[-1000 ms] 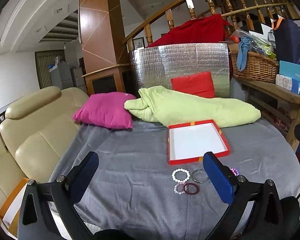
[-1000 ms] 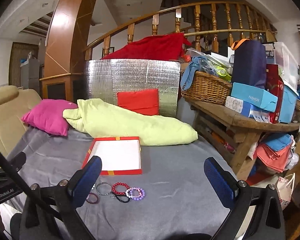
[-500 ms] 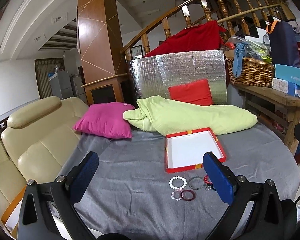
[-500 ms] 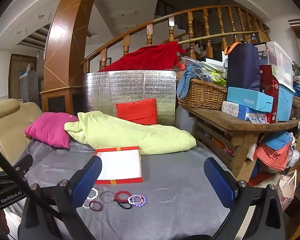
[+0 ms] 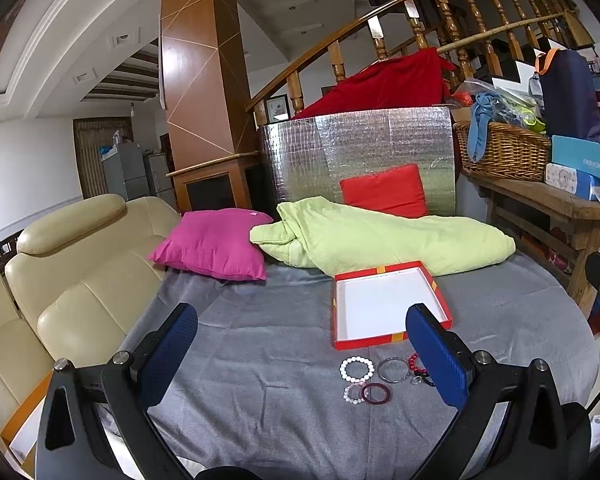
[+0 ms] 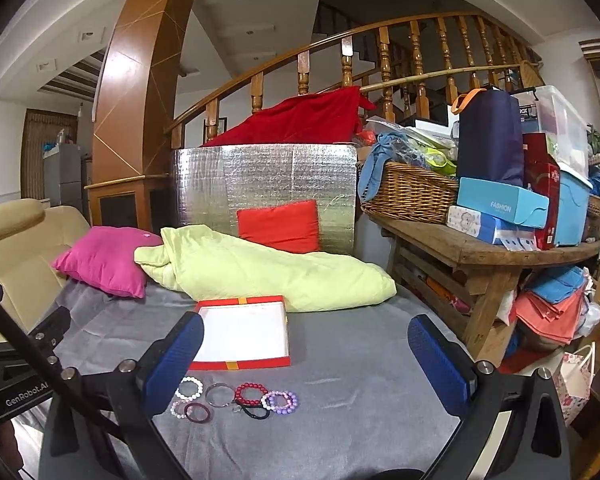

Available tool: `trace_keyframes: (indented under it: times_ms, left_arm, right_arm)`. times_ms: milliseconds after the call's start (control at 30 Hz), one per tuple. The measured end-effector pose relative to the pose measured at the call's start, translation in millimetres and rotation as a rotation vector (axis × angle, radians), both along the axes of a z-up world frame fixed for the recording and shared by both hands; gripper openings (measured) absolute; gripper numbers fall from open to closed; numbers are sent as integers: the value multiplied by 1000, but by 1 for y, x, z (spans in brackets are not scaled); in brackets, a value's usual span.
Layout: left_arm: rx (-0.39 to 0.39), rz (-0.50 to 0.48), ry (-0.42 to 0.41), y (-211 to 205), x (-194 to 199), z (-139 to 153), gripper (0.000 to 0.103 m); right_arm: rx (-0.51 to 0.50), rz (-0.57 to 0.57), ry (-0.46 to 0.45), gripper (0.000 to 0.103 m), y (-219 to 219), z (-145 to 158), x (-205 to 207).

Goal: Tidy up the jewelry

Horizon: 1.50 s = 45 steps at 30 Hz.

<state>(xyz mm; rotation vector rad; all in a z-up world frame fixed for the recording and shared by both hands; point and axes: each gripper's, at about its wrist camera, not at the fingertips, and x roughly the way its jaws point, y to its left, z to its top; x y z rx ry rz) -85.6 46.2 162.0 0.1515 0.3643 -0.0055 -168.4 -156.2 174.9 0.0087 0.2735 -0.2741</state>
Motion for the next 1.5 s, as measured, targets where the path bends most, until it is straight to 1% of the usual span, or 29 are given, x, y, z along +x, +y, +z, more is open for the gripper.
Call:
trace_keyframes:
  times_ms: [267,400,500,667,733,800,833,867,933,1033,1067,1200,1300,1400,1433,1500]
  left_arm:
    - [3,-4,-19,-2,-6,2,103]
    - [4,-7,-24,-1,-8,2,103]
    - [6,-6,-29,-1,-9,1,103]
    - [11,-4,-28,-1,-6,-3,103]
    - [17,-3,-33,-1,-3,-5,103]
    - [19,-3,-38,-1,-1,-9,103]
    - [21,-5,-37,-1,2,-12,103]
    - [23,-5,-36,-2,3,-14,103]
    - [25,-9,-25,-3,10,-22,103]
    - [22,-17,-6,-4,21,-34,103]
    - [23,-16,9,-5,28,-41,103]
    - [16,-16,78,-7,53,-66,103]
    - [14,-12,134,-8,74,-89,103]
    - [-9,-22,178,-6,95,-109,103]
    - [-20,-31,198,-4,103,-116,103]
    - [-46,-46,273,1,127,-137,103]
  right_arm:
    - [7,-2,-21,103,1,2,-3]
    - [26,21,1,103,-1,1,2]
    - [32,14,-8,103,-1,-1,4]
    - [84,41,-79,103,-8,1,2]
    - [78,58,-113,103,-10,-1,1]
    - [60,74,-177,103,-9,-6,-1]
    - [44,60,-180,103,-8,-8,0]
    - [26,53,-135,103,-7,-9,7]
    - [25,84,-63,103,-6,-12,21]
    - [31,64,-3,103,-8,-24,38]
    - [22,59,30,103,-7,-29,46]
    - [-5,55,137,103,-7,-52,76]
    - [-13,60,191,103,-6,-68,100]
    - [-29,69,232,103,-3,-85,121]
    - [-34,77,250,103,-3,-91,130]
    - [-9,134,302,103,-9,-107,153]
